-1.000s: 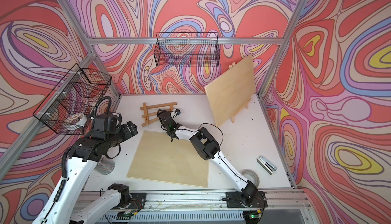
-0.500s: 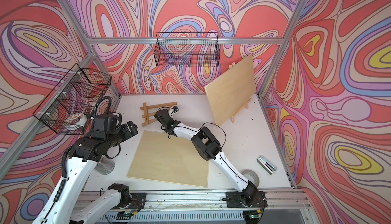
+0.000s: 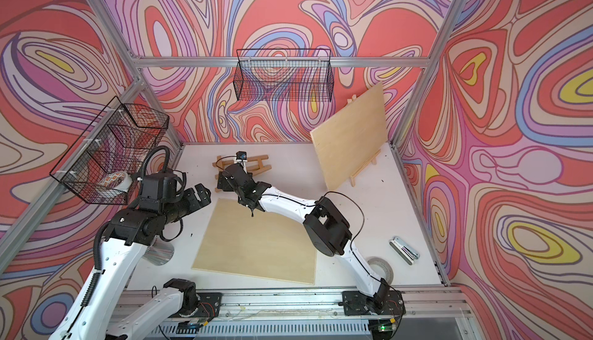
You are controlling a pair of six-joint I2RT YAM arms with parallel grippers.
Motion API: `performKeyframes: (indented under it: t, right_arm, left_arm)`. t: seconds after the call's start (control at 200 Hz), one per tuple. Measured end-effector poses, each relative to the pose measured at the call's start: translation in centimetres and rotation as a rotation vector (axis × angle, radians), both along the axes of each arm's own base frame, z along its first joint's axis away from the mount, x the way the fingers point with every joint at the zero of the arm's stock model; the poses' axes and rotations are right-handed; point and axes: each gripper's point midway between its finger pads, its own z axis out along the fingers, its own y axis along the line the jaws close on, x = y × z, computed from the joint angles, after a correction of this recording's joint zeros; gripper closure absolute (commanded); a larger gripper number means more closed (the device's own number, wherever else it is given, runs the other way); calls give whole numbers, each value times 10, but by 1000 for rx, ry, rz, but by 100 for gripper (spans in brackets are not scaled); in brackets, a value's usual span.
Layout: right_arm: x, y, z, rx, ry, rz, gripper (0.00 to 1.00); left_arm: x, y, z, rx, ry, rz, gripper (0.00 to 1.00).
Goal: Disassemble the easel
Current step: Pick up the drawing board from the easel.
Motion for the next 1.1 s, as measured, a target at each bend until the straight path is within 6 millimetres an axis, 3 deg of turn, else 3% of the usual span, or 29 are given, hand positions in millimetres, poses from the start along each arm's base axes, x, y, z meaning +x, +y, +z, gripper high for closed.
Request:
performKeyframes:
  t: [0.125,0.235,0.351,0.481,0.671,0.886,1.022,1.102]
  right_arm:
    - [-41,-20,62,-27,-116,101,15]
    - [-65,-60,107,-41,-214,133,15]
    - [-85,-103,137,-73,-308,141,13]
    - [-105,-147,157,-139,-406,115,12]
    - [-113,-220,163,-213,-472,-5,9]
    - [-104,-353,148,-225,-452,-320,3]
    - [-100,-407,120,-228,-398,-496,2]
    - [-94,-440,86,-234,-321,-612,2]
  left_arm:
    - [-1,1,2,7,-8,0,3]
    - [-1,1,4,9,-19,-5,3]
    - [0,0,7,2,-38,-10,6]
    - [4,-6,3,-26,-50,-35,8]
    - [7,-16,-3,-62,-50,-73,0]
    - [14,-21,-6,-98,-42,-94,0]
    - [18,-32,-7,-143,-45,-140,0]
    - [17,-39,-5,-171,-79,-180,0]
